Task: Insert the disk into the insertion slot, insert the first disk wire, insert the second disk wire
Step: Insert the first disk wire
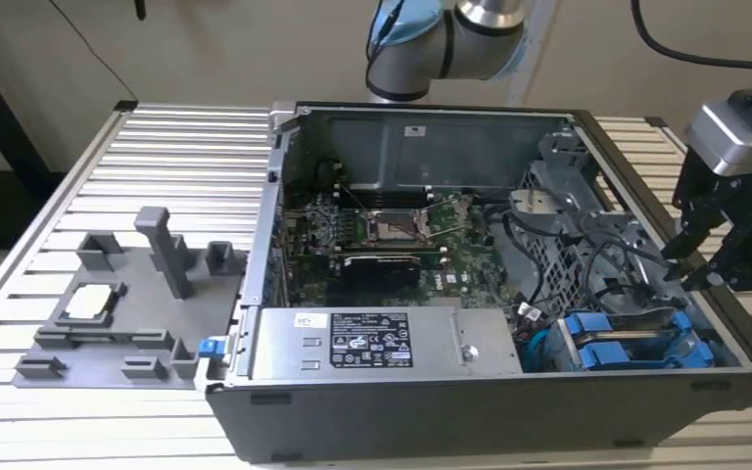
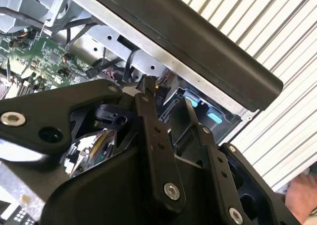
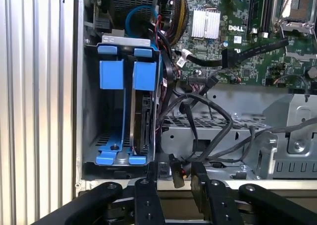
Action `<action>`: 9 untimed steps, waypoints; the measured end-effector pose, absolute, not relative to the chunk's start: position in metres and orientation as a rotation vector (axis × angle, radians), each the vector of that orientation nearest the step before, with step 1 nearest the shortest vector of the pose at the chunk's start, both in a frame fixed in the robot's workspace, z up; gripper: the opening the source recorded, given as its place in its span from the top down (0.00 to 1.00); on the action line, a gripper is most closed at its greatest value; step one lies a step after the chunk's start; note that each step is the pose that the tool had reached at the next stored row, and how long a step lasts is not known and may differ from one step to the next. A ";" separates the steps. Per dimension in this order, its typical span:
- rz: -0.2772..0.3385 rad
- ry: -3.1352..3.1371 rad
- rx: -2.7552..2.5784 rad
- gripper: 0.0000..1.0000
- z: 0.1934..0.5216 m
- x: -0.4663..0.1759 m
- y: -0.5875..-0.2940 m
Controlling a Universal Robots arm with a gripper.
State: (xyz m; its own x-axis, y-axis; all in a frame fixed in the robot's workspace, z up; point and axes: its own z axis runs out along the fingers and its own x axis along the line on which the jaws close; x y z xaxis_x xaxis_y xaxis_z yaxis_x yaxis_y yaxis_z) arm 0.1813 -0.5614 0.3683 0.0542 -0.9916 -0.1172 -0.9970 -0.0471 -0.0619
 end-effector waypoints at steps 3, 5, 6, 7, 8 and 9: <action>0.063 2.077 -2.186 0.68 0.368 0.181 -0.561; 0.062 2.078 -2.186 0.75 0.368 0.181 -0.561; 0.062 2.078 -2.187 0.75 0.368 0.181 -0.561; 0.062 2.078 -2.187 0.80 0.368 0.181 -0.561; 0.061 2.078 -2.187 0.81 0.368 0.181 -0.561; 0.061 2.078 -2.187 0.81 0.368 0.181 -0.561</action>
State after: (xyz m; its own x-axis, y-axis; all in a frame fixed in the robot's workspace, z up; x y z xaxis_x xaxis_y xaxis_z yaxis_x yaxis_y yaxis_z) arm 0.1813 -0.5614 0.3684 0.0541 -0.9920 -0.1143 -0.9970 -0.0473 -0.0617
